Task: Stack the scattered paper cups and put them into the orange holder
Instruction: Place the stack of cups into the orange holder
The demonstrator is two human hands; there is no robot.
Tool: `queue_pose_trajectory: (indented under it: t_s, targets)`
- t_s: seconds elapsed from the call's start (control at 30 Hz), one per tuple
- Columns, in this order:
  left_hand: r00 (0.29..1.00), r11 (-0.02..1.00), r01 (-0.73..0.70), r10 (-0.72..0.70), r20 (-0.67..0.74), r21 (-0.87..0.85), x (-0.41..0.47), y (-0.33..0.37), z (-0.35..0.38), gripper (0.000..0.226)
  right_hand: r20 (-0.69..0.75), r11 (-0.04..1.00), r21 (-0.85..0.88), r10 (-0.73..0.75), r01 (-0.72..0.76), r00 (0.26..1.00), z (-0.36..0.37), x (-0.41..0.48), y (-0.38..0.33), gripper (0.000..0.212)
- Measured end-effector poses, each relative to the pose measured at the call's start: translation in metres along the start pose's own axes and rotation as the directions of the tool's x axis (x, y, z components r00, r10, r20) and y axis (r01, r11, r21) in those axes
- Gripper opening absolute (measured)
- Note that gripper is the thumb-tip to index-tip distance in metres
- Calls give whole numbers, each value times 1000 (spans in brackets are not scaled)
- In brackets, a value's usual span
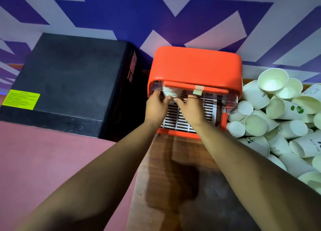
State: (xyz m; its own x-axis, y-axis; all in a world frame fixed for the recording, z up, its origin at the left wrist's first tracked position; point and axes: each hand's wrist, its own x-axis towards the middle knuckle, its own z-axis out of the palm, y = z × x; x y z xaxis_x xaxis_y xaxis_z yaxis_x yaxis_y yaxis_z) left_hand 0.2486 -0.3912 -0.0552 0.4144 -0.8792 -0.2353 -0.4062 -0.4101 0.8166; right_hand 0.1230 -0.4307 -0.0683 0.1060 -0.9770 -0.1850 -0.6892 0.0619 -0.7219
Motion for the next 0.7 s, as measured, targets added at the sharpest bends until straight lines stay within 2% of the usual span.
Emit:
queue_pose_trajectory:
  t_s: [0.13, 0.3, 0.33, 0.4, 0.47, 0.53, 0.6, 0.7]
  targets:
    - [999, 999, 21, -18, -49, 49, 4, 4, 6, 26, -1, 997, 68, 32, -32, 999, 9, 5, -4, 34]
    - [1000, 999, 24, -24, -9, 45, -4, 2, 4, 28, 89, 998, 39, 47, -50, 995, -4, -3, -3, 19]
    - [1000, 999, 21, -21, -6, 27, -8, 1, 3, 28, 111, 997, 53, 44, -50, 993, -9, -11, 0, 20]
    - [1000, 1000, -8, 8, -12, -22, -20, 1, 1, 30, 151, 991, 129, 24, -44, 988, -25, -33, 5, 37]
    - [999, 998, -38, 38, -4, -45, -39, 0, 3, 31, 172, 992, 123, -34, 13, 985, -50, -62, 13, 43]
    - [997, 997, -67, 69, 47, -33, -62, 1, 10, 23, 113, 996, 34, -86, 83, 990, -77, -90, 28, 37]
    - [977, 989, -146, 149, 152, -28, -82, 6, 23, 16, -6, 991, -30, -134, 134, 991, -105, -114, 46, 31]
    - [891, 945, -326, 311, 331, -9, -105, 24, 48, 17, -156, 981, -139, -154, 133, 976, -140, -132, 83, 27]
